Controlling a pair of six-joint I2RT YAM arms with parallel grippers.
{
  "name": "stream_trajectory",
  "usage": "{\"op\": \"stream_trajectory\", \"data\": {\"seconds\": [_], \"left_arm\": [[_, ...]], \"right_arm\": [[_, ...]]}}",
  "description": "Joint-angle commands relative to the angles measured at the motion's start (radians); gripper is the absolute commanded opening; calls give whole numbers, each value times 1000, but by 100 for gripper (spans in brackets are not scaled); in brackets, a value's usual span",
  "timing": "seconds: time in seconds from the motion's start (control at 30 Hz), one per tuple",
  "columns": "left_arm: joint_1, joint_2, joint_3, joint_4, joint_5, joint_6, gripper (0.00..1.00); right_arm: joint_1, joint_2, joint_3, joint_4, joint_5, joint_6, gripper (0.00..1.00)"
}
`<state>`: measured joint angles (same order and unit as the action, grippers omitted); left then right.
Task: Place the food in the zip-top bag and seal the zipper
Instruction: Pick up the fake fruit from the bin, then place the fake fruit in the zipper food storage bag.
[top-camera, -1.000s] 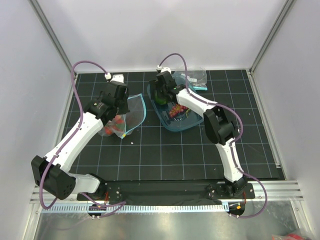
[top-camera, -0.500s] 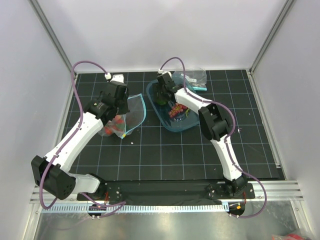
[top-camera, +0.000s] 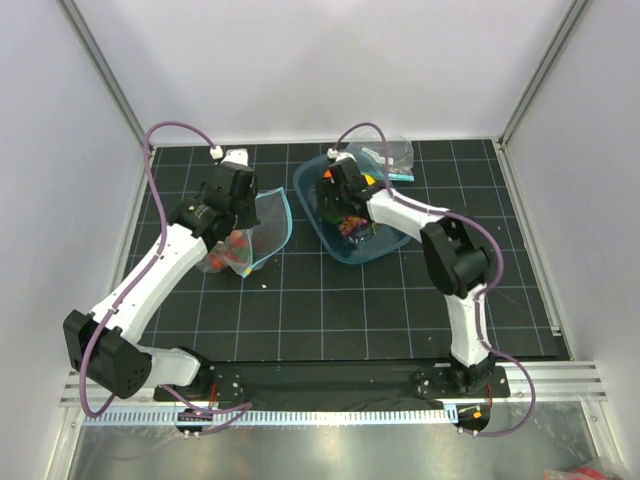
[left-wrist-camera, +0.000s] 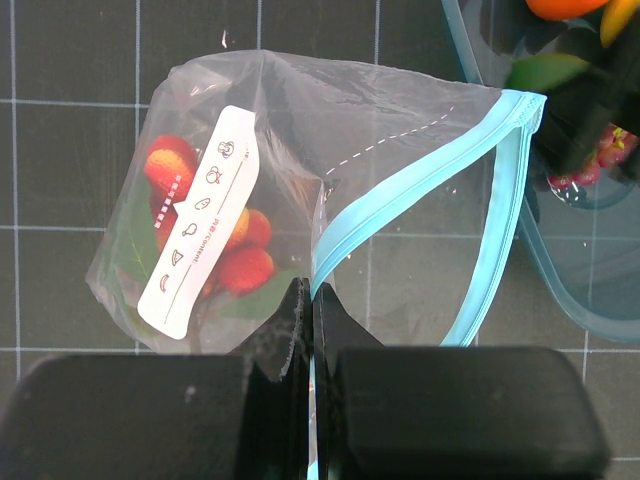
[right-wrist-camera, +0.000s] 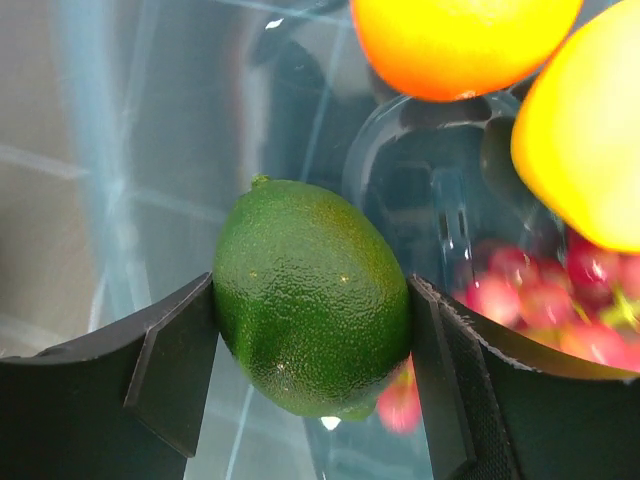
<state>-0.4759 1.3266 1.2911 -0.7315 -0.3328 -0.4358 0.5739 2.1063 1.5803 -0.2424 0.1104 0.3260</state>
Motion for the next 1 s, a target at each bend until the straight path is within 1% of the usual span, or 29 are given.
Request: {"op": "stream_trajectory", "data": {"seconds": [0.0,0.17,0.2,0.23,0.37,0.57,0.67,0.73,0.83,0.97], "left_arm": [[-1,-12,17,4,-17,19,0],[-1,-14,14,6,-26,23,0],[-1,-10,16,6,-28,23,0],[-1,-6,16,4,-26,23,0],[-1,-4,23,-2,-22,23,0],[-1,-9,22,-2,-22,22,0],[-1,-7,20,-3,-22,19,0],[-1,-7,22,-5,-22,20,0],[-1,-9,24,-6,-25,20,0],[-1,-13,24,-6,-22,20,0]], "right_arm": [[3,-205,-103,132,-69,-48,53],[29,-348,-212,189,-98,-117,51],[50,-365,-233,193,-133,-158,51],[64,-399,-239,192,-133,-183,51],[139,-443,-243,150,-133,-307,51],[167,-500,-285,183,-245,-320,50],[169,-561,-331,216,-281,-321,50],[170,-630,-370,224,-311,-320,50],[170,-672,-394,232,-351,-320,50],[178,-687,-407,236,-445,-320,50]]}}
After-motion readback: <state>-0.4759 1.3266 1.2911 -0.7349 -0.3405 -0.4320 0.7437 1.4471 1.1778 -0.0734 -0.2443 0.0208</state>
